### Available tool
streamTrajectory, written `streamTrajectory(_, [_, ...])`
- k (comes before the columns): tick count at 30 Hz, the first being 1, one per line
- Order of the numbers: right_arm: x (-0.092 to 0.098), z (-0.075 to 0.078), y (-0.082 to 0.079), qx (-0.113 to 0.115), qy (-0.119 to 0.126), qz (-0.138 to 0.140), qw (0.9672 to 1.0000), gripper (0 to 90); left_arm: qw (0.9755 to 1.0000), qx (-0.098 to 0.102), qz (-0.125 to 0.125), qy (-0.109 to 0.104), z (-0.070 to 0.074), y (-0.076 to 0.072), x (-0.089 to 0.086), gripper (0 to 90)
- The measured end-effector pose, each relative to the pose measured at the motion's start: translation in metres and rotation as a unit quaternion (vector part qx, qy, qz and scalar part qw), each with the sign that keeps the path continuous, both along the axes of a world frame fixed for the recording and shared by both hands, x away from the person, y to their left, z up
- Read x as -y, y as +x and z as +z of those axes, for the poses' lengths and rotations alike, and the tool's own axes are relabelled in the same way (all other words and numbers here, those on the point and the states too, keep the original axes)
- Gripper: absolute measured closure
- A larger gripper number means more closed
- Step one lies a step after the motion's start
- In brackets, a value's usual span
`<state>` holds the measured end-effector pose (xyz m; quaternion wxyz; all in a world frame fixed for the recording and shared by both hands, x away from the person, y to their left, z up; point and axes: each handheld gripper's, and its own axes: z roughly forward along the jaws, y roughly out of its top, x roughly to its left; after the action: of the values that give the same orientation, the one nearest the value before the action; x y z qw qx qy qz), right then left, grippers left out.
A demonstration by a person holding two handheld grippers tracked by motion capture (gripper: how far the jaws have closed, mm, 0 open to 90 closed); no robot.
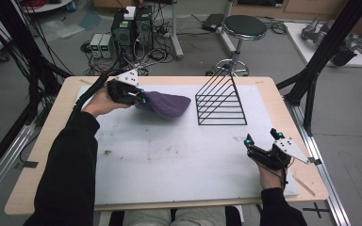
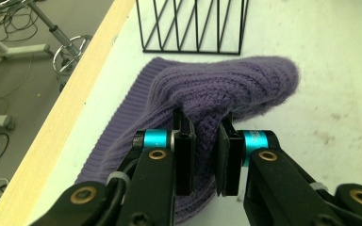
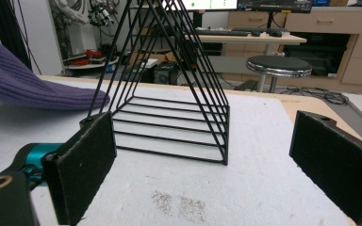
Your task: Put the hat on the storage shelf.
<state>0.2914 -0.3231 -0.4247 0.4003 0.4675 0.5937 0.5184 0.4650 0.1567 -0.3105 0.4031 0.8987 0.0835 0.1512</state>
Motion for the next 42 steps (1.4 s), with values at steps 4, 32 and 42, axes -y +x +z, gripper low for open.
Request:
streamTrajectory(4, [0.000, 0.000, 0.001, 0.002, -0.002, 0.002, 1.0000, 7.0, 1.0000, -0.006, 0.004, -0.002, 0.005, -0.001, 0.002, 80.2])
streamTrajectory(32, [-0.001, 0.000, 0.000, 0.002, -0.001, 0.006, 1.0000, 7.0, 0.9908, -0.023, 0.091, -0.097, 0.078, -0.029, -0.011, 80.1])
streamTrajectory(42, [-0.002, 0.000, 0.001, 0.002, -0.003, 0.009, 1.0000, 7.0, 0.9819, -0.044, 0.108, -0.150, 0.100, -0.048, -0.005, 80.0])
